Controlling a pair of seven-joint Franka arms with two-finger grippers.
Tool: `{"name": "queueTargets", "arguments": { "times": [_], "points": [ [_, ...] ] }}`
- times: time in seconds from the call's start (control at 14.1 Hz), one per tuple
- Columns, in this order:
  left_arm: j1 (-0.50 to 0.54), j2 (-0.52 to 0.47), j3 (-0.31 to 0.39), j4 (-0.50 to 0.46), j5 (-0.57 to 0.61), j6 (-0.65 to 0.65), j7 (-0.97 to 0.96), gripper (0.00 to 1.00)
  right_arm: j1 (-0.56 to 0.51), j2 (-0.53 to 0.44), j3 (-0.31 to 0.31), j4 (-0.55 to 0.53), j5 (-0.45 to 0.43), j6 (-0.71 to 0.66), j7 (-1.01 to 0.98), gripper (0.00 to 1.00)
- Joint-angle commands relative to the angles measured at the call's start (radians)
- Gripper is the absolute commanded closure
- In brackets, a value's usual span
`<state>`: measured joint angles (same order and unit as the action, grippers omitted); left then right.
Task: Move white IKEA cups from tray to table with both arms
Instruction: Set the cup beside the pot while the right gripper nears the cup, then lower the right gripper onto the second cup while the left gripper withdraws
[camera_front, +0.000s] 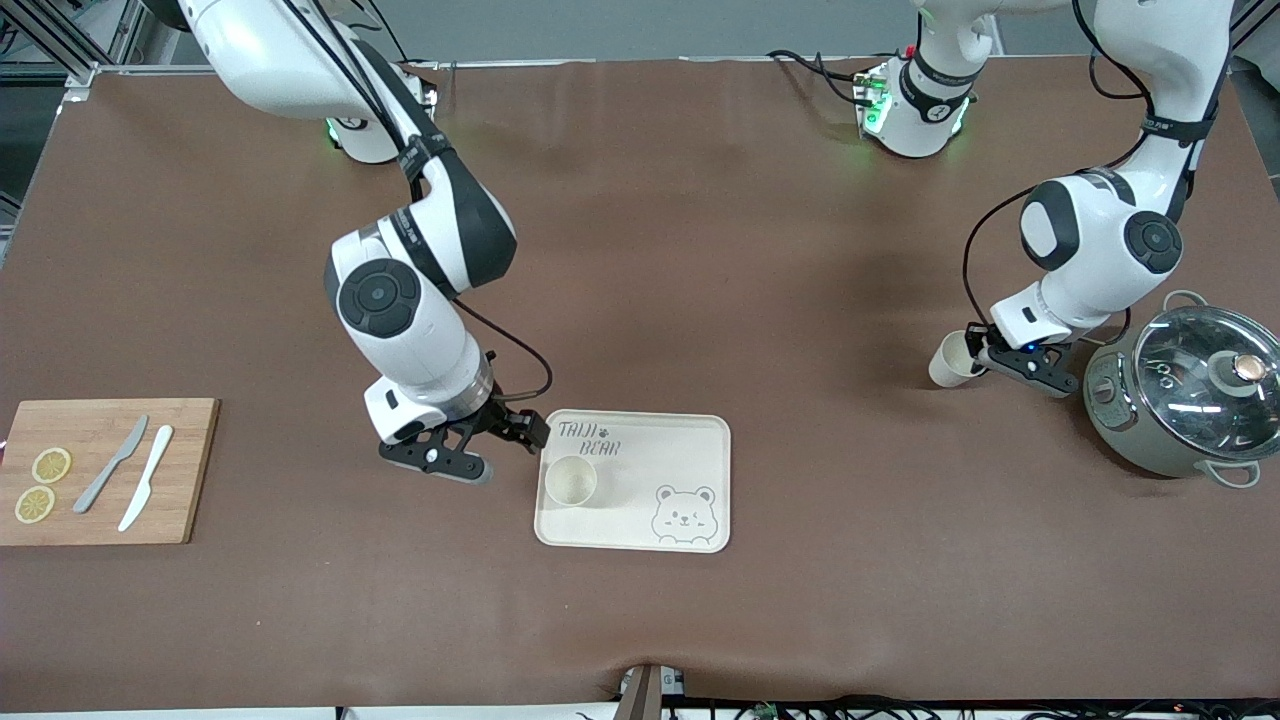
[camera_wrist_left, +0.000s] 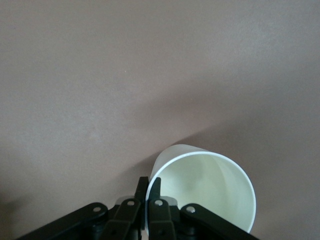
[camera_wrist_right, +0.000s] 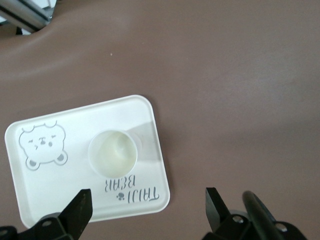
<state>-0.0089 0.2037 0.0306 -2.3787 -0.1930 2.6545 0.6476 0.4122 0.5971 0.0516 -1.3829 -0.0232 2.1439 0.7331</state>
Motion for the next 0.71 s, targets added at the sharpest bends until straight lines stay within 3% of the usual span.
{"name": "queueTargets", "arguments": {
  "times": [0.0,0.42,0.64],
  "points": [
    [0.023,-0.032,-0.015,-0.048,-0.026,0.033,0.041,1.00,-0.038,0.073,0.008,0.042,-0.011,0.068,0.012,0.00],
    [0.023,-0.030,-0.014,-0.079,-0.028,0.047,0.043,1.00,-0.018,0.141,-0.019,0.076,-0.023,0.100,0.153,0.00],
    [0.021,-0.029,-0.014,-0.080,-0.028,0.047,0.043,1.00,0.017,0.148,-0.026,0.078,-0.093,0.097,0.265,0.00]
  ]
}}
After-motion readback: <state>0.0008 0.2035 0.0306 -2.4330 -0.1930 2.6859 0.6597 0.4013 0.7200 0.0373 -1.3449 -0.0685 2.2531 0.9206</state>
